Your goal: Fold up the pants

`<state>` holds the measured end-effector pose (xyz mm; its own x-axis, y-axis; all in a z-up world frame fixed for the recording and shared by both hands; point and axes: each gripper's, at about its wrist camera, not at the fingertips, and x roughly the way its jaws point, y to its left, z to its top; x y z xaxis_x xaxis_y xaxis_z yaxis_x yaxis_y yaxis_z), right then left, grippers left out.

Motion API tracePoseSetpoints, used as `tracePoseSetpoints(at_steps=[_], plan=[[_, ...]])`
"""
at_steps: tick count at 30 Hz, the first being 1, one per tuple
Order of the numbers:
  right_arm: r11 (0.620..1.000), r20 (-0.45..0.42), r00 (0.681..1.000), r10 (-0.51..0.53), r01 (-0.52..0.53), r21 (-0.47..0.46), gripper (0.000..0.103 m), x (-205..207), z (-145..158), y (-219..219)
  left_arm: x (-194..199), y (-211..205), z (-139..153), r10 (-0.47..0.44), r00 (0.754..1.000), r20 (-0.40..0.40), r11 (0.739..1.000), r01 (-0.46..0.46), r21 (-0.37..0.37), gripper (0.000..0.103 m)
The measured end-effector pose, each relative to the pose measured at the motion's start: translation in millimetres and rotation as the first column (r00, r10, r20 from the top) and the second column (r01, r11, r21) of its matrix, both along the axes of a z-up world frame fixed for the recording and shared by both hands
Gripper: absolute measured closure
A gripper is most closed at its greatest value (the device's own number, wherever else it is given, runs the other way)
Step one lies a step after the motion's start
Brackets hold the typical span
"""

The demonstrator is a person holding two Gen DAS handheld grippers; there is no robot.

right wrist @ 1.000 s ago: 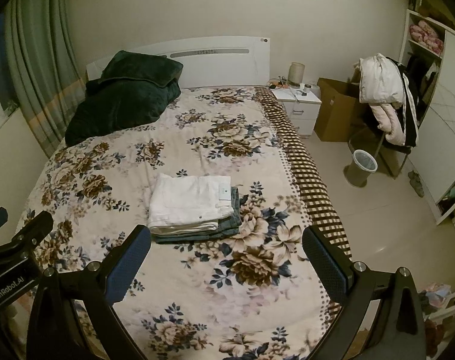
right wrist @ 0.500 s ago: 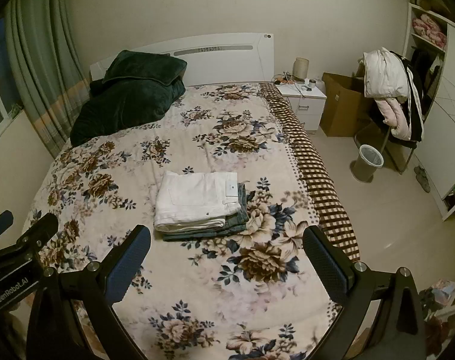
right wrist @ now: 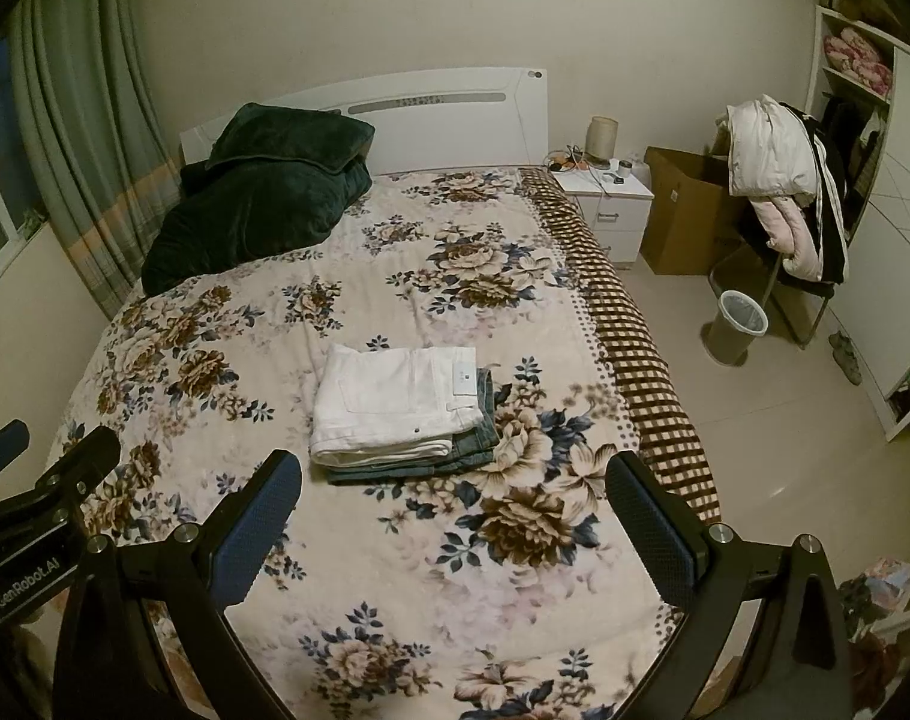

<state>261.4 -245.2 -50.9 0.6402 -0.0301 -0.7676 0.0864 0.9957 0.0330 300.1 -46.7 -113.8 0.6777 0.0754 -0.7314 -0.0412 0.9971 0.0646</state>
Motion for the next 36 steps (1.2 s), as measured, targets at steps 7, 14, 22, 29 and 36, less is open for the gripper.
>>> tracePoseSetpoints(at_steps=[7, 14, 22, 29, 36], plan=[[1.000, -0.001, 1.000, 0.002, -0.002, -0.003, 0.000, -0.3, 0.3, -0.2, -0.1, -0.3, 0.8, 0.002, 1.000, 0.001, 1.000, -0.002, -0.001, 0.000], [1.000, 0.000, 1.000, 0.001, -0.001, -0.006, 0.000, -0.5, 0.2, -0.2, -0.5, -0.3, 0.0, 0.002, 1.000, 0.000, 1.000, -0.002, 0.000, 0.000], [1.000, 0.000, 1.000, 0.000, 0.000, -0.005, 0.000, -1.0, 1.5, 0.5, -0.3, -2.6, 1.6, 0.004, 1.000, 0.002, 1.000, -0.004, 0.003, 0.000], [1.000, 0.000, 1.000, -0.001, 0.001, -0.006, 0.000, -1.8, 1.2, 0.3, 0.8, -3.2, 3.5, 0.002, 1.000, 0.003, 1.000, -0.002, 0.002, 0.000], [1.000, 0.001, 1.000, -0.002, 0.002, -0.004, 0.000, -1.9, 1.7, 0.7, -0.4, -2.8, 2.9, 0.004, 1.000, 0.007, 1.000, -0.004, 0.003, 0.000]])
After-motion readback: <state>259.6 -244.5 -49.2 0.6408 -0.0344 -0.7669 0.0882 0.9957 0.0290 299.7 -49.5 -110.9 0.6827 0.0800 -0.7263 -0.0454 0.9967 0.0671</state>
